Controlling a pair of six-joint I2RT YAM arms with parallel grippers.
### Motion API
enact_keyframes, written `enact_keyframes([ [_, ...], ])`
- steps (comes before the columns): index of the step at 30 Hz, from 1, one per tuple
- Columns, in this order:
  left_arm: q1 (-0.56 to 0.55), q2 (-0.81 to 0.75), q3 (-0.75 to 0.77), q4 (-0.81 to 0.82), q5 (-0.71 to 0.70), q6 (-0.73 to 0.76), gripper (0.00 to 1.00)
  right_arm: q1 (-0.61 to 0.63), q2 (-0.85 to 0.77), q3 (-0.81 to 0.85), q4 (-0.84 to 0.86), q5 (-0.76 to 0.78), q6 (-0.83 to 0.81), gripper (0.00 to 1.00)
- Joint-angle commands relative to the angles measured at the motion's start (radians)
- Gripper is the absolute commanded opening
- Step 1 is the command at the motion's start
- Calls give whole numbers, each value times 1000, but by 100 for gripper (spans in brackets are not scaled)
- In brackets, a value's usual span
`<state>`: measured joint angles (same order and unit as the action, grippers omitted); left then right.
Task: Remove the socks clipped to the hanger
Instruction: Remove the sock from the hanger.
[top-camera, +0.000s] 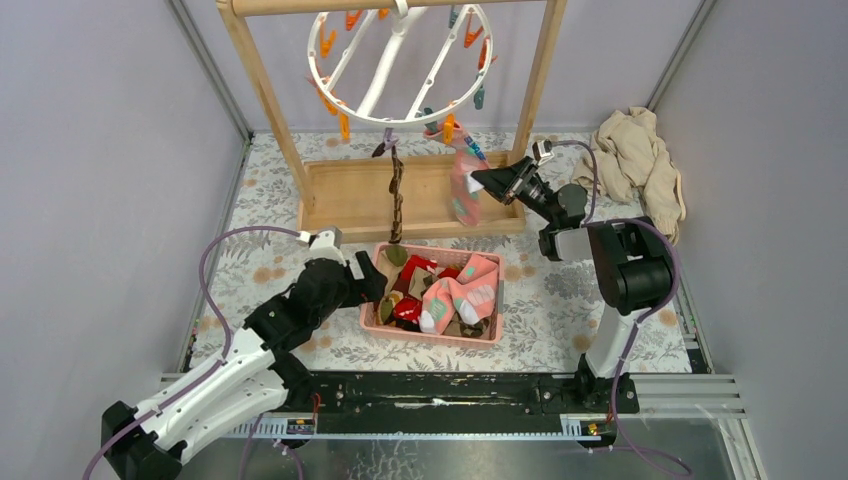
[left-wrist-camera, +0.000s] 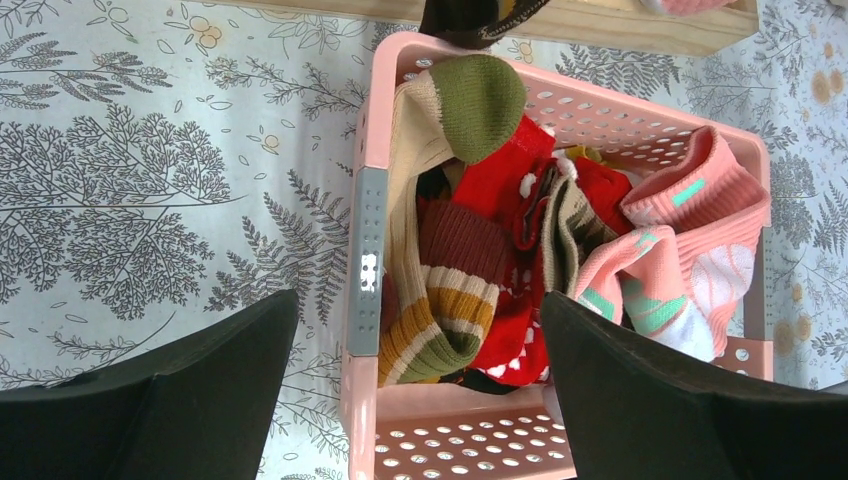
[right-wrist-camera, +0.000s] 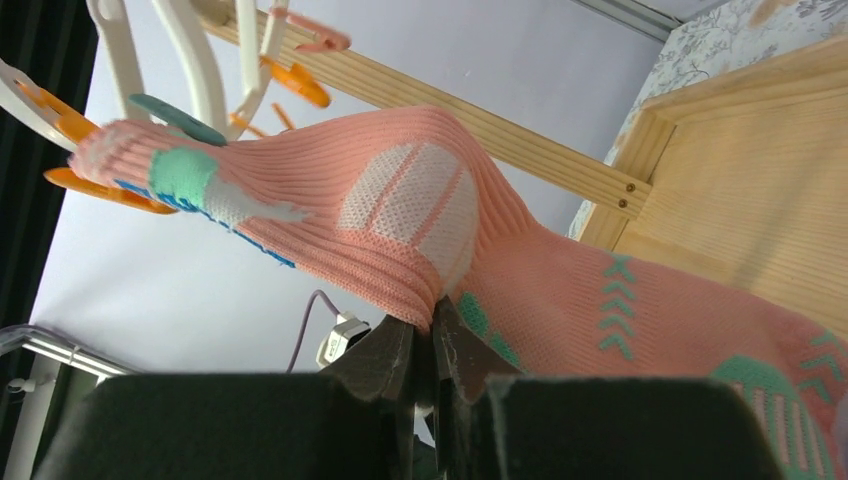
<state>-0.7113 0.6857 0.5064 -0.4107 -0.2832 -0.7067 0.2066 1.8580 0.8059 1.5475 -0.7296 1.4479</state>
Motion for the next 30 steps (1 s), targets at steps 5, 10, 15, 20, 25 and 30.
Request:
enact_keyframes([
  [5, 4, 21, 31, 85, 34, -12, 98, 18, 10, 54, 20, -85, -28, 8],
  [10, 4, 31, 36, 116, 56, -11, 98, 56, -1, 50, 10, -154, 17, 9],
  [15, 3, 32, 49, 124, 61, -5, 98, 104, 2, 51, 135, -221, 169, 10],
  [20, 3, 29, 58, 134, 68, 1, 98, 134, -54, 42, 157, -269, 232, 11],
  [25, 4, 34, 61, 149, 84, 3, 99, 155, -134, 36, 156, -284, 268, 11],
  [30, 2, 47, 75, 159, 94, 11, 98, 202, -198, 33, 155, -301, 300, 11],
])
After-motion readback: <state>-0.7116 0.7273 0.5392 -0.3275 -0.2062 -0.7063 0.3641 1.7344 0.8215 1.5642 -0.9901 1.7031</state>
